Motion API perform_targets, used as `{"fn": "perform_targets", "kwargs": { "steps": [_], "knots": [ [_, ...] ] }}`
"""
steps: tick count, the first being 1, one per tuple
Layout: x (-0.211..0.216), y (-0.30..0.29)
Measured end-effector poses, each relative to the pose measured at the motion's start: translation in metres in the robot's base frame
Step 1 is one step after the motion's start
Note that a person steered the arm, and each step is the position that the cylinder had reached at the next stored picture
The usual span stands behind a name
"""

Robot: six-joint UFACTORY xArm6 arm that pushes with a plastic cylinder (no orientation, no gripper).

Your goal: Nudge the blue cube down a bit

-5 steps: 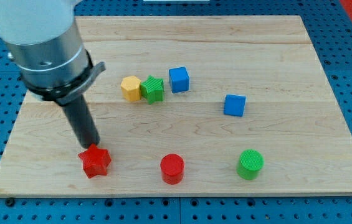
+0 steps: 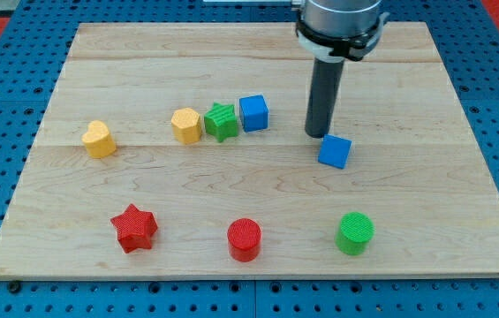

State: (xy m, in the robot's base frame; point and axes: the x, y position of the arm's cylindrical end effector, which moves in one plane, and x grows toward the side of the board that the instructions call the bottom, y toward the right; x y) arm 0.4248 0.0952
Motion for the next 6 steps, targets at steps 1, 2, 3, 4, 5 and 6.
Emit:
{"fn": "perform_targets", "kwargs": {
  "steps": [1, 2, 3, 4, 5, 6],
  "knots": [
    [0.023, 0.023],
    [0.024, 0.025],
    [0.024, 0.020],
    [0.015, 0.006],
    [-0.034, -0.008],
    [-0.081, -0.013]
  ]
}}
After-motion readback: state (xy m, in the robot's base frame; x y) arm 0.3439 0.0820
